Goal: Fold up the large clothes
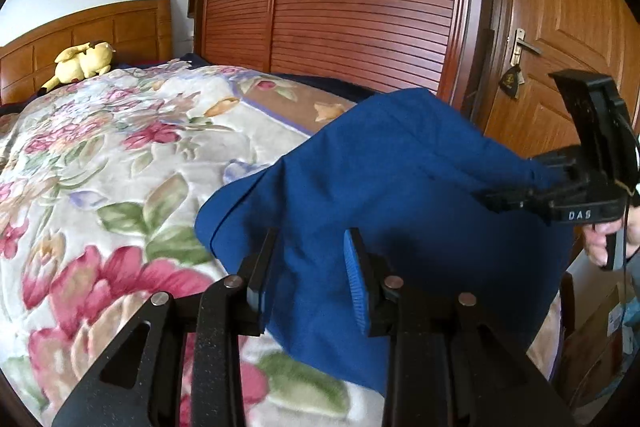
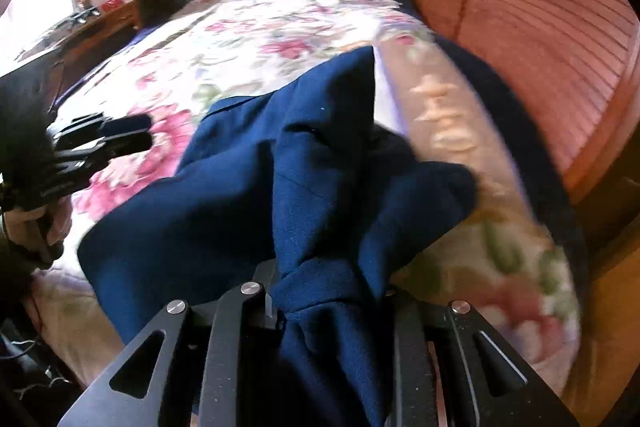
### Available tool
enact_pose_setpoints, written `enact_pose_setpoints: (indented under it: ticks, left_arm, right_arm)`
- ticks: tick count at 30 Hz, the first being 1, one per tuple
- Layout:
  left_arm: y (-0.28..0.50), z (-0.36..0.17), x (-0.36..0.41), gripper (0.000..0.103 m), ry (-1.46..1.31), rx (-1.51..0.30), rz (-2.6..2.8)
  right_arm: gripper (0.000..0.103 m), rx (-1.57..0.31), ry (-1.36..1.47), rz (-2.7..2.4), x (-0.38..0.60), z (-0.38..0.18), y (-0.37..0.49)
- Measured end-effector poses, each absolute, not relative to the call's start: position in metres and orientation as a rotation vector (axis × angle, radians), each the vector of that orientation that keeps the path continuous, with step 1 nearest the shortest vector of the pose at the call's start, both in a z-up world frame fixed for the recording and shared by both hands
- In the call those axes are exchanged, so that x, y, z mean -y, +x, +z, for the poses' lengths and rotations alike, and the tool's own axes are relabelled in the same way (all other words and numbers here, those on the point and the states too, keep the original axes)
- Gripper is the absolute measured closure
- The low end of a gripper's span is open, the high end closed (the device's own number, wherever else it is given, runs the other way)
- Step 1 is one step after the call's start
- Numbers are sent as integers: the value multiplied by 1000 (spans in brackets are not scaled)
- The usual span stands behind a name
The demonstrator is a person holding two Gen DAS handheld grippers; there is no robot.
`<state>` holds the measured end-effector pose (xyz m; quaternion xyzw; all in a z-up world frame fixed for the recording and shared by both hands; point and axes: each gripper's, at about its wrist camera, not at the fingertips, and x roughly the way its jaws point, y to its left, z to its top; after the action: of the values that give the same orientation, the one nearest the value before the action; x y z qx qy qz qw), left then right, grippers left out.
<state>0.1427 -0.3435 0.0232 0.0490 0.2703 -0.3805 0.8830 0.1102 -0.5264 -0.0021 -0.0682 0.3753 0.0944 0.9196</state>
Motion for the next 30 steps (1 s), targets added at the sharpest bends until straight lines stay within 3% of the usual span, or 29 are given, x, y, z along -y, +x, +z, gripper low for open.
enact_pose_setpoints:
  ticks: [6,12,21,30]
  left_arm:
    - [135,25,325,71,99,-555,-776]
    - [123,29,322,70,150,-533,-758]
    - [93,44,288,67,150,-510,-718]
    - [50,56,206,67,114,-478,-525]
  right_arm:
    - [61,-753,-142,126,520,-15,106]
    - [39,-644,-130,-25,520,7,62]
    - [38,-460,-164,-161,473,20,11]
    - [38,-360,-53,-57,380,18,-27]
